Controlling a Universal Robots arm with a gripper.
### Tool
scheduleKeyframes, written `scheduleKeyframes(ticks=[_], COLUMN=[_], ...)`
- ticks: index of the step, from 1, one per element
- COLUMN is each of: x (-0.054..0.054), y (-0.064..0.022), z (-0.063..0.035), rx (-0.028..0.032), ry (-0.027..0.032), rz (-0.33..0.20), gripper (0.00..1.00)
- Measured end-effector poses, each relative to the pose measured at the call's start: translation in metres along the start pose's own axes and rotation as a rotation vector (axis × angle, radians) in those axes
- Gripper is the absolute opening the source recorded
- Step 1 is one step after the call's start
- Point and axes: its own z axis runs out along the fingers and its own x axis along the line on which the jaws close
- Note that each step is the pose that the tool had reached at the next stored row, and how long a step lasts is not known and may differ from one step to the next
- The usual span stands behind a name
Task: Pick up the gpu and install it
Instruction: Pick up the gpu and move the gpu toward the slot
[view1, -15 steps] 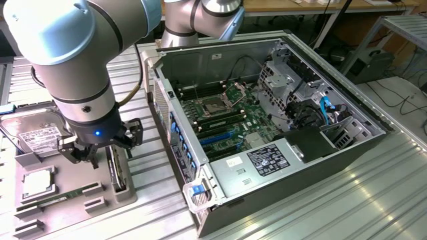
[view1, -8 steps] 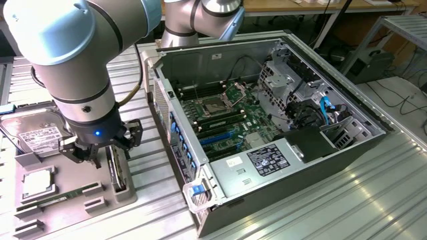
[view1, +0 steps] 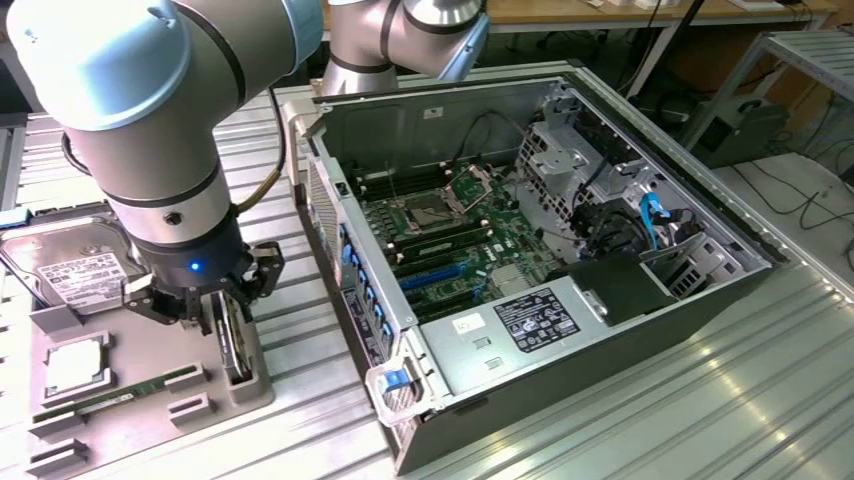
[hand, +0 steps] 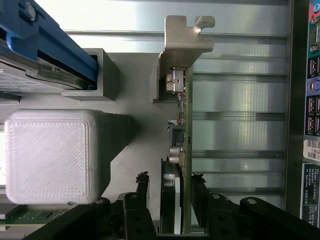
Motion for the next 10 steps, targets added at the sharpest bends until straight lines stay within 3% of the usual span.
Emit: scheduleKeyframes(ticks=[3, 4, 10], x=[0.0000, 0.0000, 0.0000], y=[0.0000, 0.0000, 0.0000], z=[0.0001, 0.0001, 0.0003], rx=[0.0000, 0.0000, 0.0000], ry=[0.0000, 0.0000, 0.0000], rz=[0.000, 0.000, 0.000], gripper=[0.45, 0.37, 0.29])
